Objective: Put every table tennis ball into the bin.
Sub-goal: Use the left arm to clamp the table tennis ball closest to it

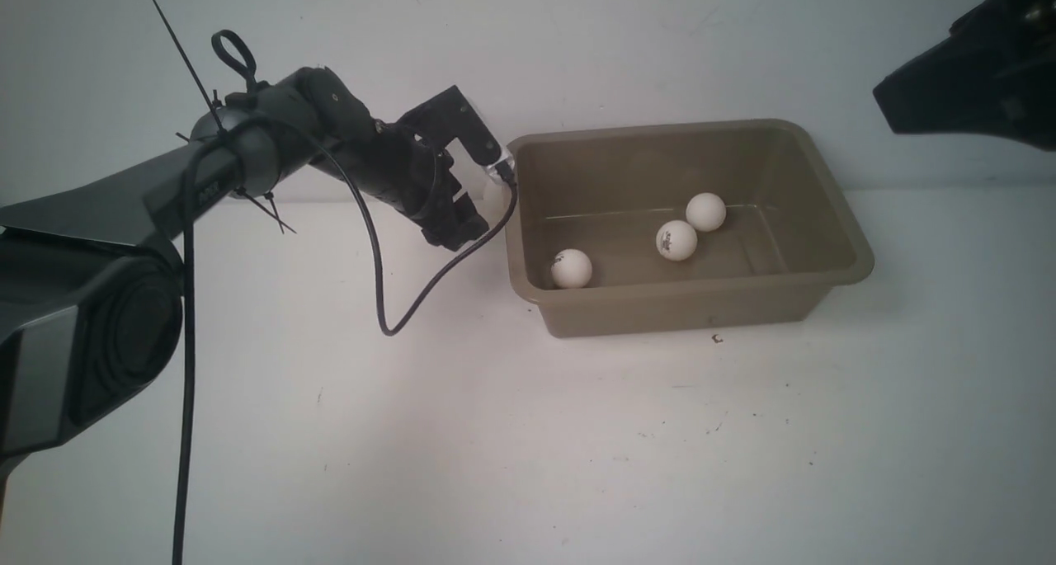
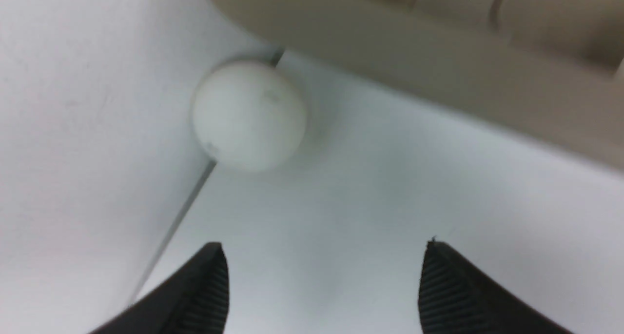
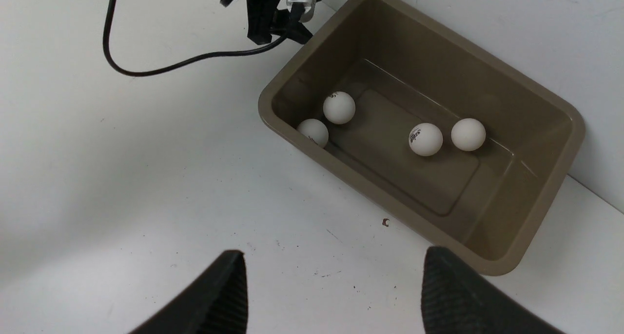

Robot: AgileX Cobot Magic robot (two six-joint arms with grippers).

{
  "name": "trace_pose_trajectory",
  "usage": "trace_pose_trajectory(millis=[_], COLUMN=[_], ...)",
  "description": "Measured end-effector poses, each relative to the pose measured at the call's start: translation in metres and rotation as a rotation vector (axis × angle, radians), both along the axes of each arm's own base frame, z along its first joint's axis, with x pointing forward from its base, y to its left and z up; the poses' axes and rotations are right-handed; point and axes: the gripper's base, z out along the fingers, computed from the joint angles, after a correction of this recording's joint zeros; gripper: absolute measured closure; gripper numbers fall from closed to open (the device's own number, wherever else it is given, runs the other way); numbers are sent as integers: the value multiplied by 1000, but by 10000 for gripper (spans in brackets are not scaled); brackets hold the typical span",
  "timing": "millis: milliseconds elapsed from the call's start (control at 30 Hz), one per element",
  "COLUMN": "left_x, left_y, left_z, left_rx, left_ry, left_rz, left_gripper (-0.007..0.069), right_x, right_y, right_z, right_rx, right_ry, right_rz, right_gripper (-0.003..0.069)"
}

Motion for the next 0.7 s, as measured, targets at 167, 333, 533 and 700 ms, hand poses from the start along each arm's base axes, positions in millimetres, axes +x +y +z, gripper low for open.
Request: trace_pose_trajectory(millis=[167, 333, 533, 700], left_x=[1, 3, 8, 10], left_y=[2, 0, -3, -5], left_z=[0, 1, 7, 1], left_rx=[54, 83, 87, 69], left_ry=[-48, -123, -238, -263], left_rz=[-61, -131, -184, -185], left_gripper=[157, 157, 157, 157], right_x=[0, 0, 0, 0], right_y=[0, 0, 0, 0], right_z=[0, 0, 0, 0], right_rx=[0, 0, 0, 0], right_ry=[0, 0, 0, 0], right_rz=[0, 0, 0, 0], right_gripper=[219, 219, 219, 219])
